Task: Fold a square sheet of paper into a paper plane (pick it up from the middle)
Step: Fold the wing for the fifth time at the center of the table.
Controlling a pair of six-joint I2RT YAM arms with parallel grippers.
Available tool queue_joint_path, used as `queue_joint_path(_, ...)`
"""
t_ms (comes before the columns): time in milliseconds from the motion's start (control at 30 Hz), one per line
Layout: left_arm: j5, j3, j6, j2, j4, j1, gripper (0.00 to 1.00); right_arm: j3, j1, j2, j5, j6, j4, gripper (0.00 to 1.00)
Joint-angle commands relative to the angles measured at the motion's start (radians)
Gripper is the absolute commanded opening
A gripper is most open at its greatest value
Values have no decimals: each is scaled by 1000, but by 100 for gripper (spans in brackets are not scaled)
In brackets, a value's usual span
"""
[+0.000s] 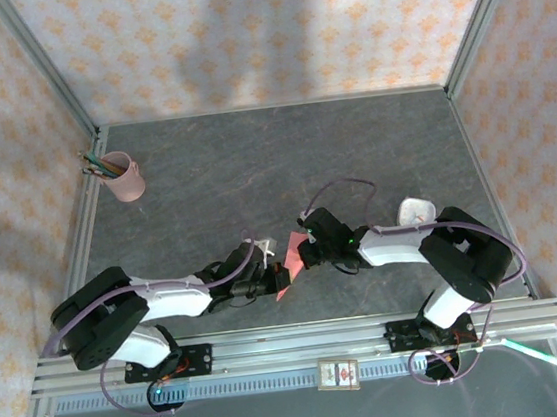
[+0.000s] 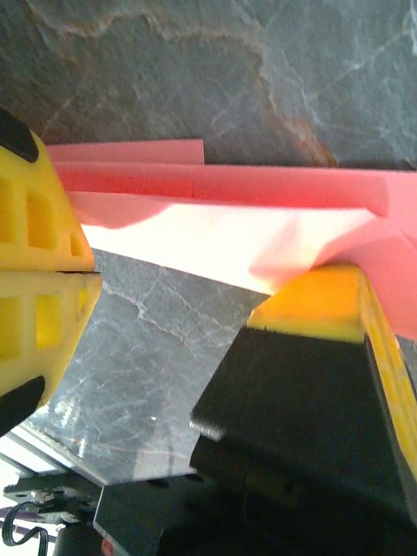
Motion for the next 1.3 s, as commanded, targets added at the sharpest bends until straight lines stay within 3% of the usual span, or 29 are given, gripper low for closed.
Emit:
queue_joint_path(0,21,-9,16,13,11,15,3,-31,-6,14,63,-6,-64,7)
queue_joint_path(367,85,-48,-8,-1,92,18,5,-39,-6,18,62,-3,-55,7)
queue_joint_path(733,51,-68,12,-11,15,18,5,-38,-7,18,62,-4,-61,7)
queue_joint_path(1267,78,-93,20,30,32,18,5,-51,-6,26,74,-2,-60,6)
